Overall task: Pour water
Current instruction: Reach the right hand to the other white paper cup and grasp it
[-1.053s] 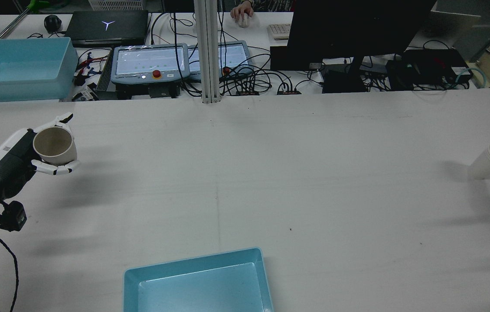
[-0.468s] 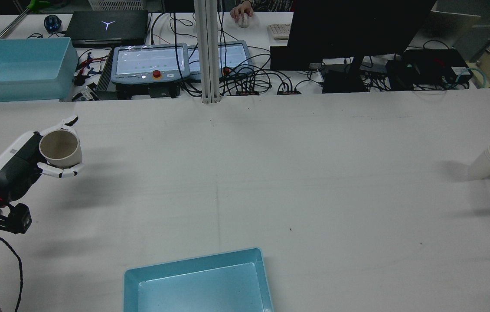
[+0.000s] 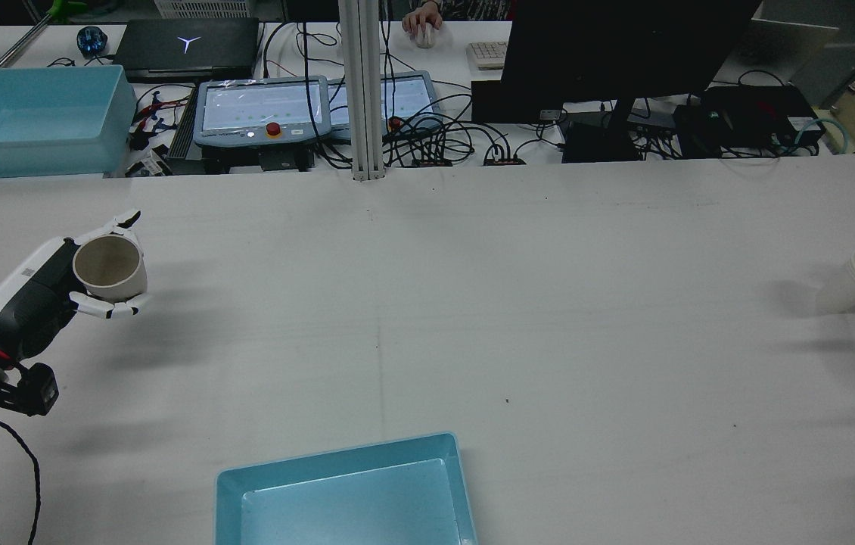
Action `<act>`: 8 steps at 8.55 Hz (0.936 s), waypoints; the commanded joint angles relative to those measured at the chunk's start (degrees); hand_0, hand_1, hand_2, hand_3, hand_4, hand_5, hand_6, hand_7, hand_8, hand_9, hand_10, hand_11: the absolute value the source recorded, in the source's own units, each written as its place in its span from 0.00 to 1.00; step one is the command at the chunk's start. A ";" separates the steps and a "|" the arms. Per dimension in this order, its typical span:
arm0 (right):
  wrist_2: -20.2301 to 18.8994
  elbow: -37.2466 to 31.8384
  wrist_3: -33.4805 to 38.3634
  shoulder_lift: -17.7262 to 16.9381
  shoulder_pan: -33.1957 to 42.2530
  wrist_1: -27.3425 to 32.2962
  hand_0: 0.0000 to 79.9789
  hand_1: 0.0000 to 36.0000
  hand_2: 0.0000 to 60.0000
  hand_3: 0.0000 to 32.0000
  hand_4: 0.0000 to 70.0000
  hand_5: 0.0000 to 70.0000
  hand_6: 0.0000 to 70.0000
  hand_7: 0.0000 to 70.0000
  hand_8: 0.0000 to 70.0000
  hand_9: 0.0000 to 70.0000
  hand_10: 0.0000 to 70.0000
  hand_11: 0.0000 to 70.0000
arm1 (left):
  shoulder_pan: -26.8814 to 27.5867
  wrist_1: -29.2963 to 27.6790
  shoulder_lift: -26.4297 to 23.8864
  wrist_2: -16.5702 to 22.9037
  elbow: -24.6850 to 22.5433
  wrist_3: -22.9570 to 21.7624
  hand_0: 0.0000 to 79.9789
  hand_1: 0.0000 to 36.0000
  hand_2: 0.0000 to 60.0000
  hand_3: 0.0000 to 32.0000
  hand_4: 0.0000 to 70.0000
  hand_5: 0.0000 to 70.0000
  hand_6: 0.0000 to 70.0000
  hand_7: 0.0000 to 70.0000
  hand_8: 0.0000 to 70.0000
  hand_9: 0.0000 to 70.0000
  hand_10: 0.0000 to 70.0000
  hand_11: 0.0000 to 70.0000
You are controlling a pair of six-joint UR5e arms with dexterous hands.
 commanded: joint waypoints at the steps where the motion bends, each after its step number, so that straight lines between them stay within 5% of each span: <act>1: -0.09 -2.18 -3.10 0.42 0.04 -0.53 0.66 0.41 0.00 0.00 0.23 0.31 0.10 0.19 0.07 0.07 0.01 0.03 | 0.23 -0.49 0.13 -0.16 0.07 0.08 0.80 1.00 0.89 0.00 0.43 0.97 0.11 0.12 0.04 0.02 0.06 0.12; 4: 0.00 -5.77 -5.13 4.80 -2.41 -1.59 0.66 0.39 0.00 0.00 0.24 0.33 0.10 0.20 0.07 0.07 0.01 0.03 | 0.24 -0.49 0.13 -0.16 0.07 -0.01 0.80 1.00 0.88 0.00 0.43 0.97 0.11 0.13 0.04 0.02 0.06 0.12; 8: 0.00 -6.49 -9.26 5.25 -3.82 -1.59 0.66 0.39 0.00 0.00 0.21 0.31 0.09 0.18 0.06 0.06 0.01 0.03 | 0.24 -0.66 -0.04 -0.16 0.07 -0.01 0.80 1.00 0.88 0.00 0.43 0.97 0.11 0.13 0.04 0.02 0.06 0.12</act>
